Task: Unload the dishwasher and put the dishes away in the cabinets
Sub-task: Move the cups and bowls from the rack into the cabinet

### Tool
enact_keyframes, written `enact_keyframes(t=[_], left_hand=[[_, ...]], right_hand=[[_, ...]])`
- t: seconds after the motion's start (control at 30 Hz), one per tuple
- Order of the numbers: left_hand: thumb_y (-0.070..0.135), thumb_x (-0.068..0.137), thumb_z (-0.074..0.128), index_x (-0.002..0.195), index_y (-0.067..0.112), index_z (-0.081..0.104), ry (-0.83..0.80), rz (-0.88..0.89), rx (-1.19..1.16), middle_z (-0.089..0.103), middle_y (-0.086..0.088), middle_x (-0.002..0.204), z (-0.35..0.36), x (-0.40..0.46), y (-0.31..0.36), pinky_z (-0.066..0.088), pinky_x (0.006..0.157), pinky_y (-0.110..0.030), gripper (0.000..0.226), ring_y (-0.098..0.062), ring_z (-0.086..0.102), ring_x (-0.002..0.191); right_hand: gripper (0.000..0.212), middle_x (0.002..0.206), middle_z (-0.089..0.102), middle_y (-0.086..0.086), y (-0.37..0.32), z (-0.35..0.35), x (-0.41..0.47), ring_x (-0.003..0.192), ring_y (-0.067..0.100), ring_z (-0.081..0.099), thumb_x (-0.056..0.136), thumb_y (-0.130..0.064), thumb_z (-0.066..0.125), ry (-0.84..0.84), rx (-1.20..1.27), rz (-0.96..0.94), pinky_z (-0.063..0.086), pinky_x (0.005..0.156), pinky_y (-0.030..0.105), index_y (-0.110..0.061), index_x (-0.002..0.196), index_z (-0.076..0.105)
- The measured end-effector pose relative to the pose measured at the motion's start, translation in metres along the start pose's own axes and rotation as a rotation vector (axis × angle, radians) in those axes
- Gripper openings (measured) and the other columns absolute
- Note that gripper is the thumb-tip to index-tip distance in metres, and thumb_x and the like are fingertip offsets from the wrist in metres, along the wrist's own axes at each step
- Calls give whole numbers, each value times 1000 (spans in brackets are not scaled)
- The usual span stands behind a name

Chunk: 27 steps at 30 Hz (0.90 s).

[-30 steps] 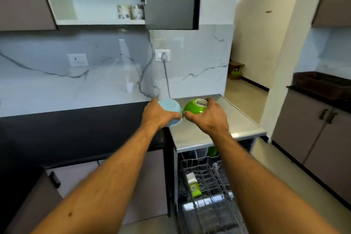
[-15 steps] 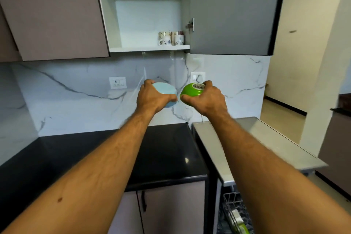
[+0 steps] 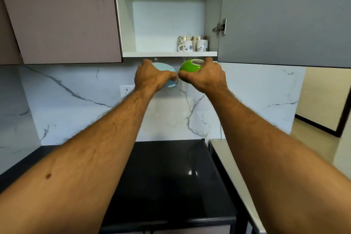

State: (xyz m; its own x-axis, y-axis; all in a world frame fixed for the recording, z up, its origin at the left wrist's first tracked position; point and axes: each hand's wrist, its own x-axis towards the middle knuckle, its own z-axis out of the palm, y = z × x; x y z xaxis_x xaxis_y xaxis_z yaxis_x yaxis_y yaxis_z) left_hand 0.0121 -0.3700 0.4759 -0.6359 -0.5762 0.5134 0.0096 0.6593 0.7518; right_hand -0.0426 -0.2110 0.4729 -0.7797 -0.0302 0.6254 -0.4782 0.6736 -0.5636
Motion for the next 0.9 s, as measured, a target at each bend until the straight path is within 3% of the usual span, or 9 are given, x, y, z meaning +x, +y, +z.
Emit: enact_keyframes(t=[0.33,0.7,0.9], left_hand=[[50,59,85,136,17,38,124,-7,-6,48,-2,123,29,117,3,46,74,-27,95,-17,44,102],[51,59,83,133,15,40,137,-13,-5,51,-3,120,24,207,-5,50,82,-31,93,-23,53,109],[52,63,82,134,12,38,60,6,55,49,-3,116,23,259,-13,45,77,-30,92,-22,50,103]], right_hand=[[105,133,49,8,-18,61,131,121,30,52,60,-75,68,24,64,-92,49,96,39,-14,141,43],[97,128,46,8,-69,112,215,115,30,54,58,-69,68,23,123,-115,52,89,38,-17,137,45],[96,130,48,8,-86,145,257,119,28,51,64,-70,69,-10,101,-111,41,79,31,-16,139,43]])
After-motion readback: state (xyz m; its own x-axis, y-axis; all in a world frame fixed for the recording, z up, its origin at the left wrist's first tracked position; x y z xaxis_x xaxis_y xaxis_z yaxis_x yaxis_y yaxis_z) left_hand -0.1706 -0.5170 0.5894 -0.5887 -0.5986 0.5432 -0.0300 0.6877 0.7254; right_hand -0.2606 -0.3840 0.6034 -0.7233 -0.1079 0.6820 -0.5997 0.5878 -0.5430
